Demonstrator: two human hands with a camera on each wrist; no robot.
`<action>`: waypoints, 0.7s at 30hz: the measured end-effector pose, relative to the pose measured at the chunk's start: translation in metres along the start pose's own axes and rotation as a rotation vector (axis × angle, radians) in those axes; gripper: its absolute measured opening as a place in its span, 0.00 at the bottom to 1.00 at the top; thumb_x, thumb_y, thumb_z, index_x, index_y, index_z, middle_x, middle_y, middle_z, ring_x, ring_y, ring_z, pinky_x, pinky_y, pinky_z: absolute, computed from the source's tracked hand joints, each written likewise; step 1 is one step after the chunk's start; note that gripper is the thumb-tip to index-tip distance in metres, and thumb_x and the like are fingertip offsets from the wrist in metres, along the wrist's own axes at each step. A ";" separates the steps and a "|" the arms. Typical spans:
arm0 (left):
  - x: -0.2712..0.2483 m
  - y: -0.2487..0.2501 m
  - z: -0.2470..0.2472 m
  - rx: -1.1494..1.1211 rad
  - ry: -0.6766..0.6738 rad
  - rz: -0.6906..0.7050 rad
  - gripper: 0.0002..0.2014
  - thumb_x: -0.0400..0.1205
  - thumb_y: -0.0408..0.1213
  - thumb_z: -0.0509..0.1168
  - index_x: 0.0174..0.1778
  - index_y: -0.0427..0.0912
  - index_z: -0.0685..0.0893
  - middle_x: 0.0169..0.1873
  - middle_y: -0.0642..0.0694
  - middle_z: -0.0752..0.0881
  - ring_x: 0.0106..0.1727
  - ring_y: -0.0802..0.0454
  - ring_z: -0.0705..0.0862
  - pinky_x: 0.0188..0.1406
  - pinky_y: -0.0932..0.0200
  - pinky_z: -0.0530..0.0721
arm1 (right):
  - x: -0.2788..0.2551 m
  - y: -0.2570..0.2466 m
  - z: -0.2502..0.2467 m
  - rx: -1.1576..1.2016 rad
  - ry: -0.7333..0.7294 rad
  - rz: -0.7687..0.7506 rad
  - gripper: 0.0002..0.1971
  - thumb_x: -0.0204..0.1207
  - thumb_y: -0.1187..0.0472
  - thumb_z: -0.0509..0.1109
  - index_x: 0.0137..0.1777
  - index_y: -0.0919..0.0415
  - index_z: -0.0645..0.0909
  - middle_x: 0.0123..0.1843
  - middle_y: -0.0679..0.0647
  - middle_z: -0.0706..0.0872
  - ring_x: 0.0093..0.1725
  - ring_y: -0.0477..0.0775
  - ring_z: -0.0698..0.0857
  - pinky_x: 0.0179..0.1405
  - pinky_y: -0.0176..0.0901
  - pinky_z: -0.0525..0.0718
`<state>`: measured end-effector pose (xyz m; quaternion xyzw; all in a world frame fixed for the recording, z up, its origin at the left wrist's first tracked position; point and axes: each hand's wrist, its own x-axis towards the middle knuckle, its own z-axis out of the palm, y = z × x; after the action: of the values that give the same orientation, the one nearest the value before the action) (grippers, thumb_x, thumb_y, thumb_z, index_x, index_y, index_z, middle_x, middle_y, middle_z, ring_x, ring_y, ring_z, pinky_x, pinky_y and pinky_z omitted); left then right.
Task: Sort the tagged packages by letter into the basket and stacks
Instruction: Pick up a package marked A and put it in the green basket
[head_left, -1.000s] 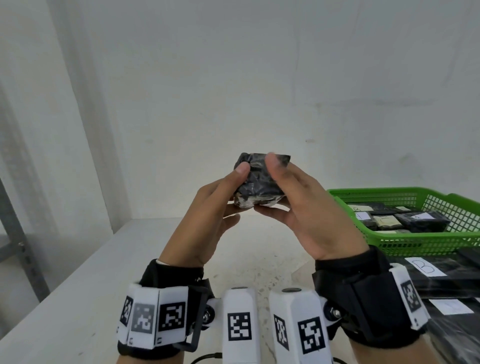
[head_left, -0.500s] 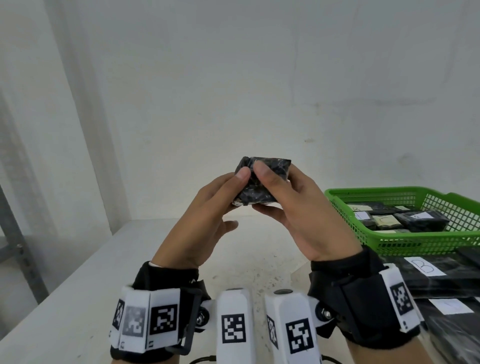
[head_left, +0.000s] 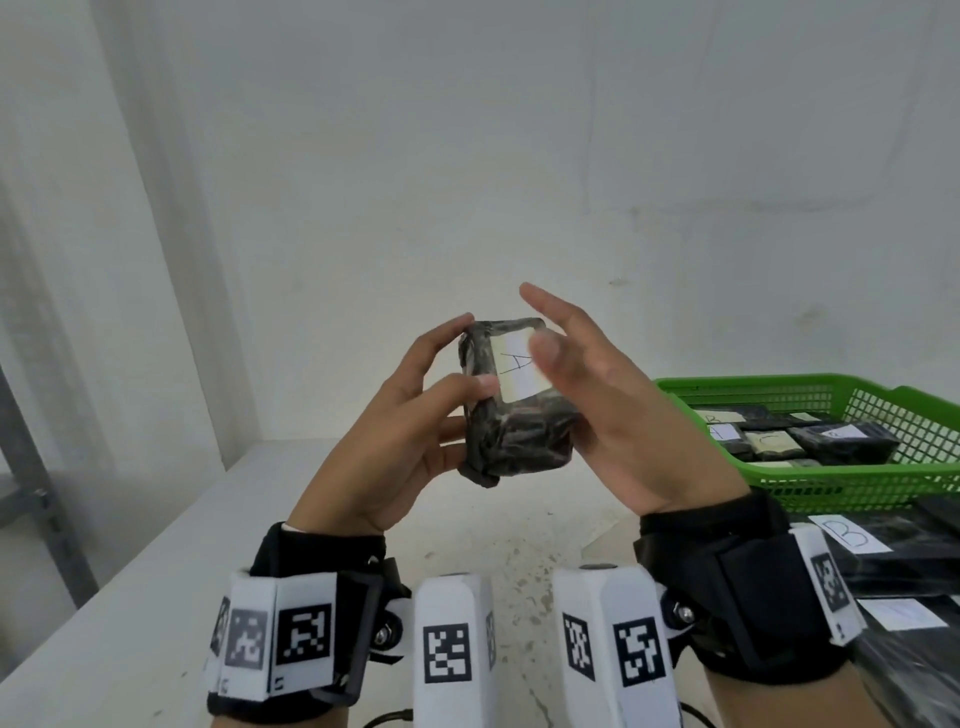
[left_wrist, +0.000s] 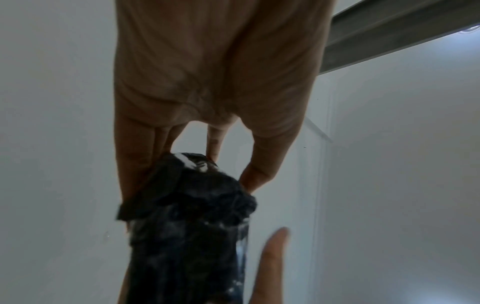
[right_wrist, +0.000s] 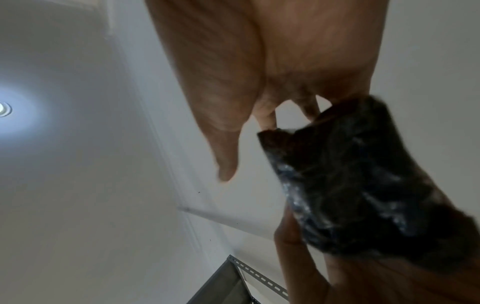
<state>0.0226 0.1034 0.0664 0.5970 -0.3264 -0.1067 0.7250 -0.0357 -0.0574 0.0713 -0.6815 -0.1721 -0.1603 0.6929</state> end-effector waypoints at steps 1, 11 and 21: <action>0.000 -0.001 -0.001 0.001 -0.004 0.010 0.32 0.71 0.37 0.68 0.73 0.62 0.76 0.40 0.42 0.88 0.34 0.47 0.88 0.27 0.55 0.84 | 0.001 0.000 0.000 0.047 0.038 0.025 0.37 0.69 0.39 0.76 0.78 0.42 0.71 0.73 0.48 0.81 0.72 0.49 0.81 0.71 0.48 0.80; 0.005 -0.008 -0.006 0.122 0.016 -0.055 0.35 0.71 0.56 0.71 0.75 0.56 0.74 0.60 0.49 0.90 0.62 0.47 0.88 0.64 0.38 0.84 | 0.005 0.008 -0.009 0.079 0.215 -0.044 0.28 0.72 0.70 0.75 0.71 0.52 0.79 0.54 0.56 0.92 0.57 0.53 0.89 0.55 0.42 0.86; 0.003 -0.003 0.004 -0.048 0.038 -0.051 0.34 0.72 0.68 0.59 0.70 0.54 0.82 0.61 0.42 0.88 0.62 0.41 0.88 0.57 0.39 0.88 | 0.006 0.009 -0.006 0.129 0.076 -0.211 0.28 0.63 0.76 0.74 0.63 0.55 0.82 0.59 0.53 0.89 0.61 0.51 0.86 0.62 0.47 0.84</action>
<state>0.0228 0.0980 0.0653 0.5894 -0.2945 -0.1218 0.7423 -0.0259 -0.0633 0.0662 -0.6072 -0.2265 -0.2466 0.7206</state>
